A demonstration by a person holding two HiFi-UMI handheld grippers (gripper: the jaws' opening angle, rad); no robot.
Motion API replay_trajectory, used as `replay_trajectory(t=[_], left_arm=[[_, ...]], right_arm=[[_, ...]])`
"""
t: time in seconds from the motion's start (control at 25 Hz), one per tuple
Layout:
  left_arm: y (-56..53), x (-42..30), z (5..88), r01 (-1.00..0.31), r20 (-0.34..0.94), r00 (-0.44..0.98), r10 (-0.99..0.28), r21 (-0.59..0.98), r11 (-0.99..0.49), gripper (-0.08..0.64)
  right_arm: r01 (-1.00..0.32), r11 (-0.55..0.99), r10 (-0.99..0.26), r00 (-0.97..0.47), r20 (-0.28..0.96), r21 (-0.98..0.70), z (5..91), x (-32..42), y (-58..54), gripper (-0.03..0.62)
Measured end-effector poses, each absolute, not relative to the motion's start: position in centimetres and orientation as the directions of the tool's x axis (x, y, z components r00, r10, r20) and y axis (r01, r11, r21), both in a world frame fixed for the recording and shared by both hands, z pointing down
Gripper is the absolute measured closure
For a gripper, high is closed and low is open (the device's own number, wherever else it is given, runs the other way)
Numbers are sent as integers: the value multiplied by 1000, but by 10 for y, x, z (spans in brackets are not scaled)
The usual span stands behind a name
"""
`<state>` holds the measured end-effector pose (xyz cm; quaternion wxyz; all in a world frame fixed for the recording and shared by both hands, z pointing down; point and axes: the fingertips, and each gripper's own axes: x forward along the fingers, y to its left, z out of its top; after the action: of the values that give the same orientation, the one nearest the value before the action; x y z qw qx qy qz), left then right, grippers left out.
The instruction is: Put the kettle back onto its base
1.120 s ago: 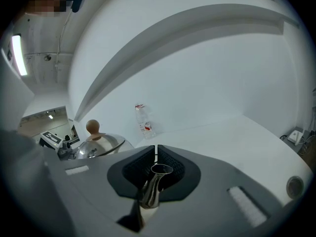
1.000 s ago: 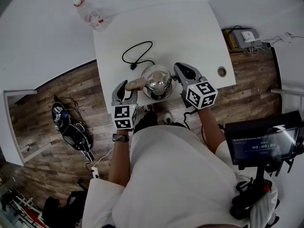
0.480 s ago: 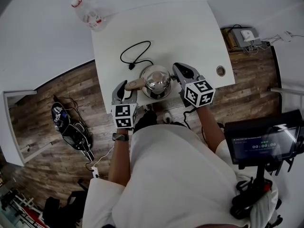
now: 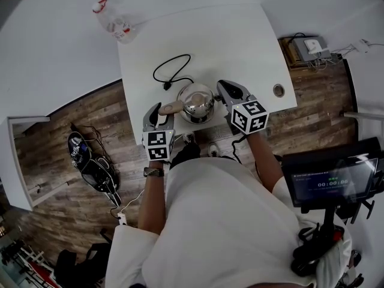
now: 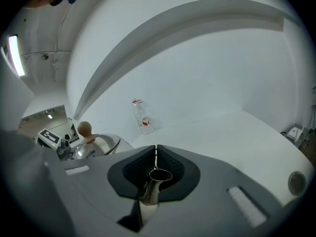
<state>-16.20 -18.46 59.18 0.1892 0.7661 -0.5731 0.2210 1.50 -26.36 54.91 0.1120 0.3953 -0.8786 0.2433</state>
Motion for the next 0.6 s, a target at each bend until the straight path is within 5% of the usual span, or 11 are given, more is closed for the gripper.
replay_trajectory(t=[0.6], left_arm=[[-193,-168,596,-964,565,234,-791,29,-264,397]], right_arm=[[-754,550,-651,-656,381,-359,551,11,-269,578]])
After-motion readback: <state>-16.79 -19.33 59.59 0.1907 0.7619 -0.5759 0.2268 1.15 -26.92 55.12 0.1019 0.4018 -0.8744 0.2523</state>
